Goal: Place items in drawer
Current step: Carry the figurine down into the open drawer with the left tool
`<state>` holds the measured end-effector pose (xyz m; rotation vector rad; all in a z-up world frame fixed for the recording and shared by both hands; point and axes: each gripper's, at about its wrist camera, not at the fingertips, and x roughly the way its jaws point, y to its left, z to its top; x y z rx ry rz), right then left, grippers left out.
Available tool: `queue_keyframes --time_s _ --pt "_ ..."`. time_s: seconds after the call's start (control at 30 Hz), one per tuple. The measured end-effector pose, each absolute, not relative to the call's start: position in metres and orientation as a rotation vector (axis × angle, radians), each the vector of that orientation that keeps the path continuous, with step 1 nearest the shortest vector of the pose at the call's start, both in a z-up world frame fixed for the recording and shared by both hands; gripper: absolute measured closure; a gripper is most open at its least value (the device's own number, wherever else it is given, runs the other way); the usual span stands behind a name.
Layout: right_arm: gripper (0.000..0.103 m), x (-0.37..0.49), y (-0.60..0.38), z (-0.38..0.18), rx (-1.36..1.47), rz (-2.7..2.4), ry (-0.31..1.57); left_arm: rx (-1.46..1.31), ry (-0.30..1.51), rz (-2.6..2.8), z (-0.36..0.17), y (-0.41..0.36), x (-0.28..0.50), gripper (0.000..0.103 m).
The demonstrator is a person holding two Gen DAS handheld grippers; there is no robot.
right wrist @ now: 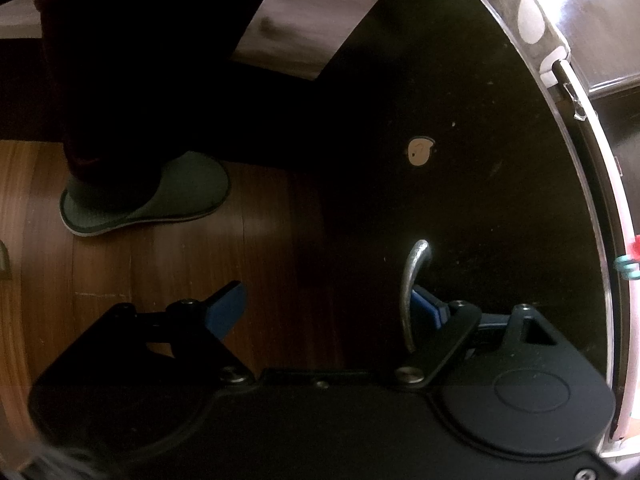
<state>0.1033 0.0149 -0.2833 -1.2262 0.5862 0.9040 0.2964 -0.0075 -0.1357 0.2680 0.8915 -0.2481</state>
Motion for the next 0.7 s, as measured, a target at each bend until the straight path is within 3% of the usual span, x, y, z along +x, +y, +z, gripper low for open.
queue_keyframes --time_s 0.23,0.63,0.7 --pt "0.016 0.105 0.013 -0.28 -1.211 0.909 0.594 0.372 0.952 -0.114 -0.193 0.008 0.309 0.098" --pt "0.016 0.103 0.012 -0.279 -1.209 0.911 0.594 0.382 1.021 -0.009 -0.237 0.033 0.353 0.098" --pt "0.016 0.103 0.012 -0.279 -1.211 0.91 0.593 0.334 1.055 -0.027 -0.241 0.036 0.355 0.094"
